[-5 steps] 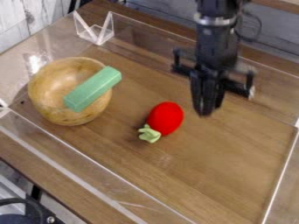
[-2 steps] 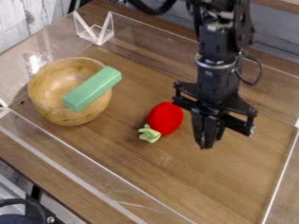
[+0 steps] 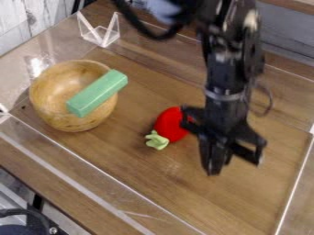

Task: Remove the green block from the brown bowl and put it on the table

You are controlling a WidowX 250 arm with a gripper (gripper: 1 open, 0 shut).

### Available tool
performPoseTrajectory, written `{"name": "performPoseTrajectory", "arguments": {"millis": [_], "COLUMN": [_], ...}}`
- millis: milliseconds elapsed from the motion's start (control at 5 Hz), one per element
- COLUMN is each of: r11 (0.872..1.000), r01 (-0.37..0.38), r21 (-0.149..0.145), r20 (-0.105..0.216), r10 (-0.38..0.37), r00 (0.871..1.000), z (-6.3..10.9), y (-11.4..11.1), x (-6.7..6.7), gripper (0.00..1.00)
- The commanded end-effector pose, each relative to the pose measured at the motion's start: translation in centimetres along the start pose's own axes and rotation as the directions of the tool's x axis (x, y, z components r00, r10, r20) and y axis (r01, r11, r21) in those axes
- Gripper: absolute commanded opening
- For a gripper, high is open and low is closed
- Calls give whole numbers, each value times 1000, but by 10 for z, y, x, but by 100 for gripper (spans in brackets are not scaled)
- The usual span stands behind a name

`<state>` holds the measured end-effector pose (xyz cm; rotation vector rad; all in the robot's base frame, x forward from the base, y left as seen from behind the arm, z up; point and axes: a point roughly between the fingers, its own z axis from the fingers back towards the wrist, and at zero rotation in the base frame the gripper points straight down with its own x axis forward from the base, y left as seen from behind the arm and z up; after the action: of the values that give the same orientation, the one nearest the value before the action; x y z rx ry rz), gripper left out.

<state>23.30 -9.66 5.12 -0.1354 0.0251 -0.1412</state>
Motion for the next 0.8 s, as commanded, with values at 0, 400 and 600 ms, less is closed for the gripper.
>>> {"name": "performPoseTrajectory", "arguments": {"millis": [0, 400, 600], "r11": [1000, 999, 998], "r01": [-8, -28, -18], "r21": [19, 47, 59], "r20": [36, 55, 53], "r10": [8, 26, 15], "r00": [999, 998, 998], "z": [14, 24, 23], "y": [-7, -8, -6], "x": [5, 4, 1], "gripper": [0, 0, 0]}}
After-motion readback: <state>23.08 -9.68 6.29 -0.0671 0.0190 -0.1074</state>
